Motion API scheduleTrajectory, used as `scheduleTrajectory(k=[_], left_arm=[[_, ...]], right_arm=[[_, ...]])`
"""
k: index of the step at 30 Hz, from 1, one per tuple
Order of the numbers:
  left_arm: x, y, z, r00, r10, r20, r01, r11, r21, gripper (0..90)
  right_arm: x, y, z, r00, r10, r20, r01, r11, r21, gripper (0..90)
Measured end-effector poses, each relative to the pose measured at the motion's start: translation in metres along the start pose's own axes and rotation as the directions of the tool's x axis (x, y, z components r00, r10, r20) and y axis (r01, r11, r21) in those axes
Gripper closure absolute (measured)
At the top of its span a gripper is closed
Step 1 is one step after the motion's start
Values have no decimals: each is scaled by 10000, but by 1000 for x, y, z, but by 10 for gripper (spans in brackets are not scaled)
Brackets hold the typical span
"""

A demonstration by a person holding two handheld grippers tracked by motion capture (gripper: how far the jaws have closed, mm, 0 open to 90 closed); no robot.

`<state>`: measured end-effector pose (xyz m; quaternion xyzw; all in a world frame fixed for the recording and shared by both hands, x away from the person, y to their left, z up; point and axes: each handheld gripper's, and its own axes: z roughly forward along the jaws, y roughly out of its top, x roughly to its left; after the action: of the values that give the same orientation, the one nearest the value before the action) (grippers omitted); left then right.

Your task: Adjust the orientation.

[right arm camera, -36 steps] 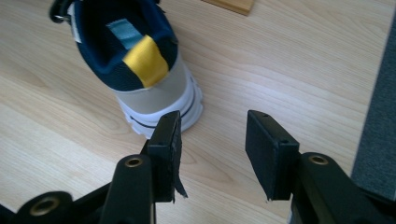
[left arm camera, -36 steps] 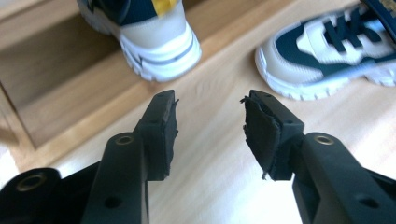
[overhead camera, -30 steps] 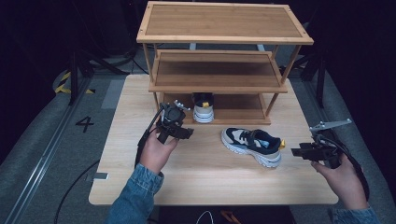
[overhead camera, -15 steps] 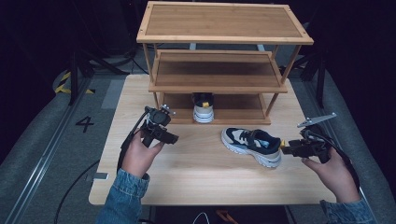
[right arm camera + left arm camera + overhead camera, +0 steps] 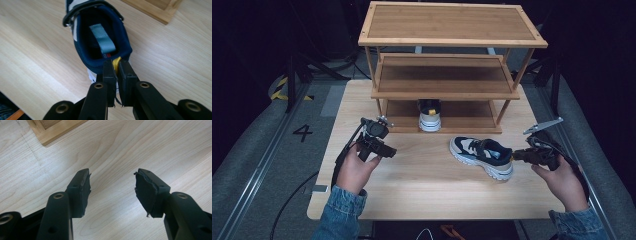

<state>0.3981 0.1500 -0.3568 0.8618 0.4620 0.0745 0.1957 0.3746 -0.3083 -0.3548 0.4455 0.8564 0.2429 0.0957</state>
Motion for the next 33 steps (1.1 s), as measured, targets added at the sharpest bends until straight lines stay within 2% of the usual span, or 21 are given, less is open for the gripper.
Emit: scheduleTrajectory(k=[5,9,14,16,18,21,24,26,28,29,30,32,33], left_arm=[[-1,2,2,10000,76,51,-77,10000,51,456],[-1,4,4,9999,75,93,-76,10000,40,456],[-3,5,6,9997,236,49,-237,9996,164,455],[-3,5,6,9999,160,-20,-161,9999,-54,454],[-2,5,6,9999,120,109,-117,9997,-231,455],[-3,5,7,9998,142,145,-138,9995,-275,454],[-3,6,7,9998,169,105,-166,9995,-286,451],[-2,5,7,9999,59,121,-55,9993,-383,450],[0,5,7,9998,3,194,5,9993,-383,447],[1,5,8,9998,19,174,-13,9994,-349,446],[1,4,8,9999,23,152,-19,9995,-319,446],[2,4,9,9999,50,160,-45,9995,-299,445],[2,4,9,9999,-37,167,43,9995,-309,445]], right_arm=[[18,3,-6,9976,-585,-377,584,9983,-54,847],[36,5,-7,9913,-1085,-742,1084,9941,-49,841],[57,9,-6,9763,-1601,-1453,1570,9871,-324,834],[66,11,-2,9687,-1802,-1706,1783,9836,-267,830],[75,12,4,9597,-2089,-1880,2098,9776,-155,826],[85,13,12,9502,-2365,-2030,2392,9709,-111,810],[89,12,16,9446,-2410,-2227,2479,9688,35,781],[89,12,15,9448,-2389,-2241,2463,9692,51,714],[88,12,8,9427,-2330,-2389,2319,9722,-331,641],[85,12,3,9379,-2288,-2608,2172,9734,-727,626],[84,12,-1,9376,-2186,-2705,2006,9753,-927,606],[84,12,-2,9392,-2174,-2659,1973,9752,-1004,592],[84,12,-3,9422,-2140,-2578,1929,9756,-1047,582]])
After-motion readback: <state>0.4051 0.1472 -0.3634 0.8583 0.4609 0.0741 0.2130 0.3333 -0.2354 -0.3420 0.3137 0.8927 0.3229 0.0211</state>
